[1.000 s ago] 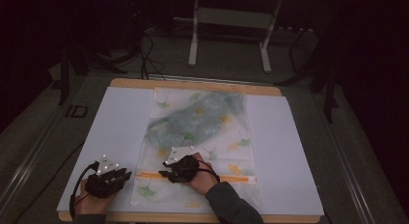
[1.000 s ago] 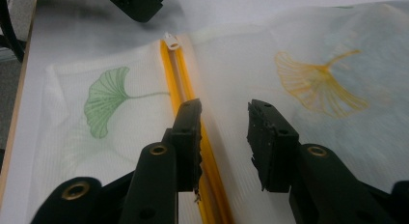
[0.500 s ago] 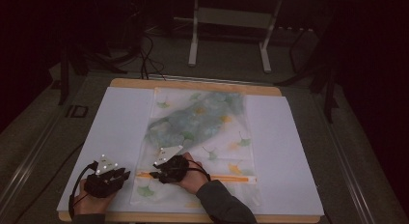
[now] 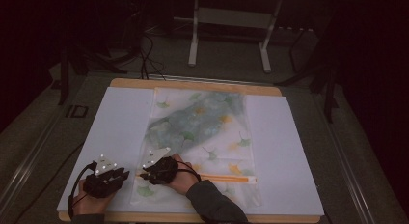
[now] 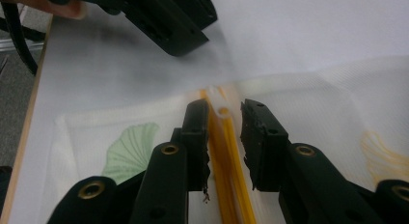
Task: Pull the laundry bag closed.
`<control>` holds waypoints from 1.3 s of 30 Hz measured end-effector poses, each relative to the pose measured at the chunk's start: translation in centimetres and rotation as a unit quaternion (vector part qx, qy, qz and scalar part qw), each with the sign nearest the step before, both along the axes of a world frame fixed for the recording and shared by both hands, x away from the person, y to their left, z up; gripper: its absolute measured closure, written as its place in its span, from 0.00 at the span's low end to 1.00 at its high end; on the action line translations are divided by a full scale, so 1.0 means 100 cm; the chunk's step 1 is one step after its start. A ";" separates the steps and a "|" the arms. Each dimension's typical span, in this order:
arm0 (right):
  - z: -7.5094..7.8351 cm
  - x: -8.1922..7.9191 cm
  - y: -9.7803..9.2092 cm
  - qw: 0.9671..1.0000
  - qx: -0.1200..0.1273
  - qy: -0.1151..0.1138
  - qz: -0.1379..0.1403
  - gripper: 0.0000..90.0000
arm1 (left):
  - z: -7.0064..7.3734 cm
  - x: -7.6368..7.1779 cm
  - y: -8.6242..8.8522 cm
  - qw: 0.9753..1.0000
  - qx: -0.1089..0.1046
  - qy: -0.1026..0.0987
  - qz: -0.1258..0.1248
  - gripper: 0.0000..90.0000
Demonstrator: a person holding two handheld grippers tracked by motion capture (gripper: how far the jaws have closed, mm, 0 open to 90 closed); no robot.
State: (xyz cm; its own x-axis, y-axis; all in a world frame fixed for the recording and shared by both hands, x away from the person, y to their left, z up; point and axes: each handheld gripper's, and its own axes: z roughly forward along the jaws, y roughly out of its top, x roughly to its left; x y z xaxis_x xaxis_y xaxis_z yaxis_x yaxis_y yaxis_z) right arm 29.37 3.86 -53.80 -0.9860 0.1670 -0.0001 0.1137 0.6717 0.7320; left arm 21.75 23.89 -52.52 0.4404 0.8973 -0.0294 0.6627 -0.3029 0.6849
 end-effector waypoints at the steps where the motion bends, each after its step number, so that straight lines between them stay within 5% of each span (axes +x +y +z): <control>1: 0.000 0.000 0.002 1.000 -0.001 -0.002 0.002 0.80 | 0.000 0.000 0.000 1.000 0.000 0.000 0.000 0.80; 12: -0.003 -0.003 0.013 1.000 -0.012 -0.007 0.008 0.92 | 0.001 -0.001 0.002 1.000 -0.004 -0.001 0.001 0.80; 24: 0.002 -0.003 0.006 1.000 -0.003 0.004 -0.003 0.93 | 0.002 -0.003 -0.001 1.000 -0.018 -0.002 -0.016 0.76; 39: 0.008 -0.004 0.000 1.000 0.000 -0.001 -0.009 0.93 | 0.006 -0.003 -0.006 0.998 -0.060 0.007 -0.032 0.72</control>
